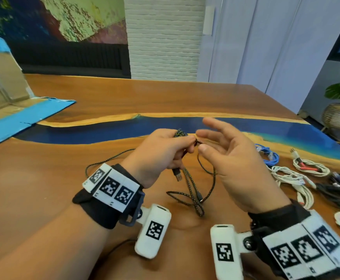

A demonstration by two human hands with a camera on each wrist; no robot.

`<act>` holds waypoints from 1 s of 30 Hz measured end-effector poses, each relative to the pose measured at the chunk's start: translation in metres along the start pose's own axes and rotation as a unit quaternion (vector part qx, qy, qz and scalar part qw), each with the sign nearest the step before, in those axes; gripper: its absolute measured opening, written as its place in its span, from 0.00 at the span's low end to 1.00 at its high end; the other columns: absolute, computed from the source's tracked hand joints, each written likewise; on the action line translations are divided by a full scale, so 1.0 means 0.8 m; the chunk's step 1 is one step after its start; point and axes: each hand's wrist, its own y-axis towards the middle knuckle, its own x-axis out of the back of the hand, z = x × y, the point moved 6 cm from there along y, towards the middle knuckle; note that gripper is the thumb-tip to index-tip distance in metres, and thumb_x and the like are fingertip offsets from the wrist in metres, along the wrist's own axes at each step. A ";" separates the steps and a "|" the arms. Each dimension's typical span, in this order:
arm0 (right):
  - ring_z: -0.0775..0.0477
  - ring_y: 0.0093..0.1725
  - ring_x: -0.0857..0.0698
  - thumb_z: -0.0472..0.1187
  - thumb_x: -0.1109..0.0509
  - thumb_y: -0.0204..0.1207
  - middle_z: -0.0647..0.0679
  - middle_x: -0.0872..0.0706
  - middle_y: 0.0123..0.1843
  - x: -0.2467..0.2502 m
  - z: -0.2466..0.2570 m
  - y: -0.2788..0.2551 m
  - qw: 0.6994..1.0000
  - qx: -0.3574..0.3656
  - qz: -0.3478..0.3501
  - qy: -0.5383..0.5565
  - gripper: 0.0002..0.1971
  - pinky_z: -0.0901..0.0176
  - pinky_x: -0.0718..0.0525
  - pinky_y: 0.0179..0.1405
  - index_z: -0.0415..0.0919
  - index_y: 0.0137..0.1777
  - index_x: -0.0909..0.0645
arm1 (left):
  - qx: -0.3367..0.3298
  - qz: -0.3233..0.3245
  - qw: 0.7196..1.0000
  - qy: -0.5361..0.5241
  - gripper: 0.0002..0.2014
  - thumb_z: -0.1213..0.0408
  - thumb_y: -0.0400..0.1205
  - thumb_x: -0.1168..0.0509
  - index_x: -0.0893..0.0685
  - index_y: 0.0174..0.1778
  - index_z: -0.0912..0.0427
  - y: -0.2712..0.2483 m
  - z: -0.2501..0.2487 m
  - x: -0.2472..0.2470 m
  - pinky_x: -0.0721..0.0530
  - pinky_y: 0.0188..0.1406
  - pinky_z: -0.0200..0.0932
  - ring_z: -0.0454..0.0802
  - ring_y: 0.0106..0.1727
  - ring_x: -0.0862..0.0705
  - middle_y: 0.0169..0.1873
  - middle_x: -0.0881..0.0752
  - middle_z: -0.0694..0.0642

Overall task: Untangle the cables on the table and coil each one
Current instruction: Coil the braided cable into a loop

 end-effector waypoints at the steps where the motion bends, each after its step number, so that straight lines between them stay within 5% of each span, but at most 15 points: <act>1: 0.57 0.55 0.09 0.28 0.29 0.82 0.52 0.08 0.57 -0.001 -0.004 0.001 0.999 -0.007 0.002 -0.031 0.22 0.62 0.12 0.57 0.49 0.72 0.18 | 0.001 -0.001 1.000 -0.019 0.17 0.60 0.90 0.38 0.20 0.35 0.60 -0.001 -0.001 0.001 0.25 0.34 0.44 0.47 0.20 0.38 0.20 0.37 0.48; 5: 0.58 0.27 0.23 0.31 0.35 0.87 0.52 0.15 0.34 0.002 -0.018 0.003 0.998 -0.042 0.012 -0.044 0.17 0.60 0.19 0.31 0.54 0.61 0.11 | 0.016 -0.001 0.991 -0.134 0.17 0.59 0.90 0.40 0.23 0.34 0.59 -0.003 -0.007 0.006 0.24 0.33 0.44 0.48 0.20 0.42 0.20 0.42 0.47; 9: 0.60 0.23 0.26 0.38 0.36 0.89 0.49 0.19 0.28 0.007 -0.024 0.006 0.996 -0.047 0.007 -0.072 0.13 0.71 0.26 0.28 0.51 0.59 0.10 | 0.035 0.046 0.948 -0.312 0.16 0.57 0.86 0.39 0.21 0.32 0.57 -0.007 -0.016 0.005 0.23 0.28 0.39 0.42 0.15 0.42 0.18 0.43 0.44; 12: 0.53 0.22 0.28 0.40 0.37 0.90 0.48 0.17 0.29 0.008 -0.035 0.007 0.994 -0.084 0.006 -0.064 0.13 0.64 0.27 0.23 0.52 0.59 0.10 | 0.012 0.085 0.920 -0.383 0.18 0.55 0.86 0.41 0.12 0.39 0.61 -0.009 -0.024 0.006 0.20 0.29 0.37 0.40 0.14 0.36 0.17 0.42 0.44; 15: 0.50 0.20 0.29 0.41 0.37 0.90 0.45 0.15 0.30 0.002 -0.042 0.006 0.991 -0.116 0.030 -0.051 0.12 0.61 0.29 0.20 0.53 0.60 0.11 | -0.008 0.113 0.902 -0.416 0.22 0.55 0.88 0.43 0.09 0.53 0.67 -0.011 -0.027 0.001 0.13 0.38 0.41 0.41 0.18 0.28 0.18 0.33 0.45; 18: 0.51 0.18 0.31 0.42 0.36 0.89 0.45 0.14 0.30 -0.013 -0.042 0.005 0.986 -0.125 0.072 -0.083 0.11 0.63 0.31 0.18 0.52 0.52 0.12 | -0.028 0.137 0.884 -0.447 0.28 0.53 0.89 0.47 0.18 0.71 0.74 -0.015 -0.030 -0.012 0.12 0.59 0.48 0.48 0.31 0.18 0.27 0.22 0.50; 22: 0.54 0.18 0.31 0.41 0.37 0.89 0.49 0.15 0.27 -0.040 -0.034 -0.004 0.971 -0.097 0.162 -0.143 0.19 0.61 0.30 0.22 0.47 0.36 0.14 | -0.053 0.030 0.926 -0.372 0.24 0.58 0.94 0.52 0.27 0.78 0.73 -0.004 -0.019 -0.004 0.15 0.65 0.51 0.54 0.46 0.10 0.40 0.13 0.57; 26: 0.53 0.24 0.28 0.44 0.34 0.88 0.50 0.17 0.25 -0.043 -0.026 -0.013 0.969 -0.071 0.195 -0.136 0.17 0.58 0.26 0.31 0.44 0.39 0.10 | -0.082 -0.060 0.966 -0.239 0.14 0.67 0.94 0.49 0.23 0.68 0.69 0.003 -0.017 0.015 0.10 0.54 0.48 0.57 0.49 0.10 0.41 0.10 0.61; 28: 0.56 0.24 0.28 0.42 0.31 0.86 0.50 0.21 0.23 -0.029 -0.020 -0.011 0.980 -0.066 0.161 -0.096 0.12 0.66 0.27 0.29 0.41 0.43 0.09 | -0.073 -0.068 0.990 -0.101 0.12 0.67 0.94 0.47 0.18 0.56 0.60 0.001 -0.017 0.017 0.13 0.60 0.53 0.56 0.49 0.12 0.40 0.10 0.59; 30: 0.53 0.23 0.30 0.39 0.29 0.84 0.45 0.24 0.21 -0.011 -0.013 -0.010 0.989 -0.054 0.126 -0.059 0.11 0.69 0.29 0.27 0.36 0.42 0.10 | -0.038 -0.016 0.999 0.011 0.12 0.66 0.93 0.45 0.15 0.56 0.59 -0.002 -0.010 0.008 0.17 0.66 0.56 0.54 0.47 0.13 0.38 0.10 0.56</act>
